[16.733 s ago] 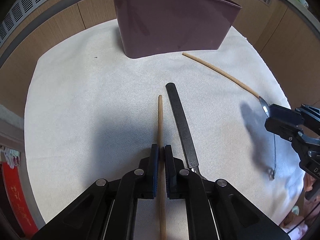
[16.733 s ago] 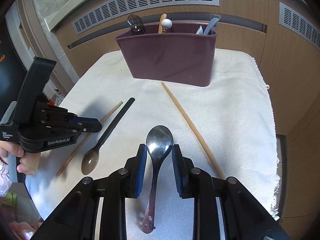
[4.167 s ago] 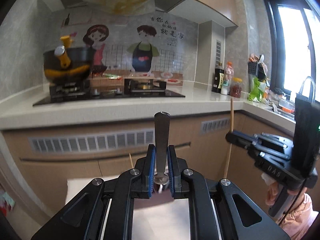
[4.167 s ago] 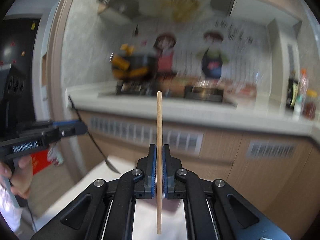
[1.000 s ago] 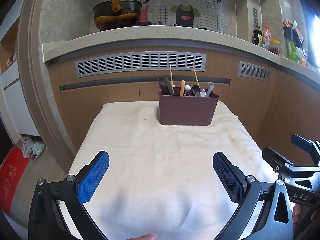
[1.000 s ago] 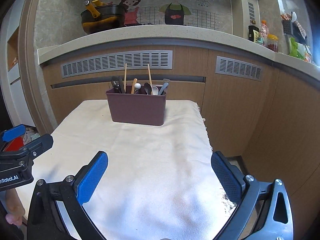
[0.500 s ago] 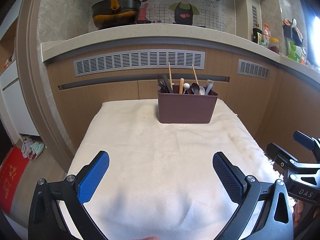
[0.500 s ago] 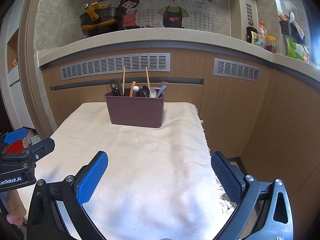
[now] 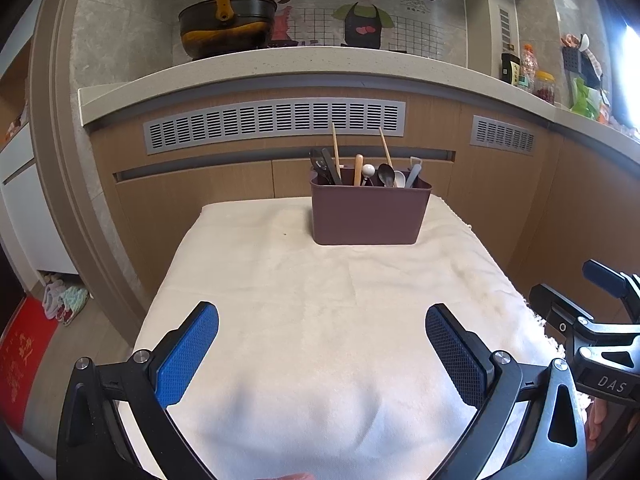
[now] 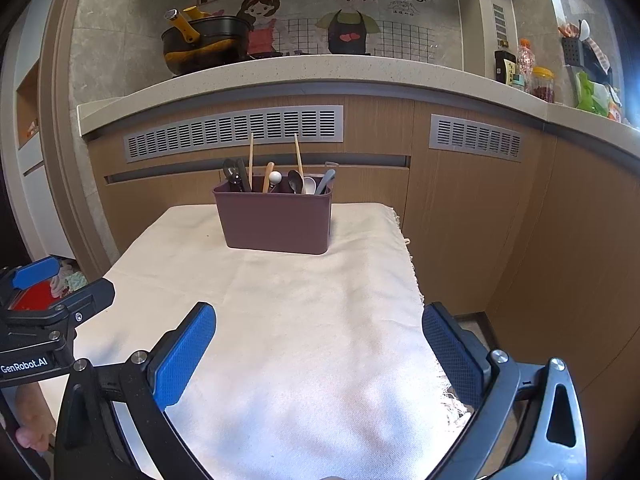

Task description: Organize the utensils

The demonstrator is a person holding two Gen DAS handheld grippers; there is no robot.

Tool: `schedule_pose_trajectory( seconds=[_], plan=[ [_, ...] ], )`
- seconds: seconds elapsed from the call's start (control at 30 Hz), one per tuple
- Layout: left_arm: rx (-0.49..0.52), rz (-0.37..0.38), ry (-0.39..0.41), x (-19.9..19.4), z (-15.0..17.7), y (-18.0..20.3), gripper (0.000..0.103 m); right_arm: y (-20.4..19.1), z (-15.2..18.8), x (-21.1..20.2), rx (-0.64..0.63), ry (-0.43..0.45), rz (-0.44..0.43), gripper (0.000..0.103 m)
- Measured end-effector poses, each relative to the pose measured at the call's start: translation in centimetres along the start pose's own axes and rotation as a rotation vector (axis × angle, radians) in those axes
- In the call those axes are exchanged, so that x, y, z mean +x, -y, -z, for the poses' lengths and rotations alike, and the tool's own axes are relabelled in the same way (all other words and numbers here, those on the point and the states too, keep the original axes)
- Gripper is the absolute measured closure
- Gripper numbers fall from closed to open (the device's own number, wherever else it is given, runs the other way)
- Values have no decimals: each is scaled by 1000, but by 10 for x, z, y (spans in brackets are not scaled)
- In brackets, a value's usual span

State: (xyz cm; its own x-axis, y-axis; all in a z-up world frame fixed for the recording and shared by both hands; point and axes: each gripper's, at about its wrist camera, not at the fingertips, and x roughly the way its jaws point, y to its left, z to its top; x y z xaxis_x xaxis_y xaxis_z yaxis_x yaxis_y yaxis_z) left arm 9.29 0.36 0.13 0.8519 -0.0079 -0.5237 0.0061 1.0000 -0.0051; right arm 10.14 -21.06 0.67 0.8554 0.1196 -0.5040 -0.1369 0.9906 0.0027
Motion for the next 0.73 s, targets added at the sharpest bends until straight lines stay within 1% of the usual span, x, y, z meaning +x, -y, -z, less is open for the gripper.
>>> schedule_pose_trajectory(
  seconds=[0.57,0.73],
  plan=[
    [-2,2,-3,0,0,-1,0,4,0,3,7,1,4,0],
    [11,-2,8,-1,2,-1,0,2,-1,3,1,6,6,0]
  ],
)
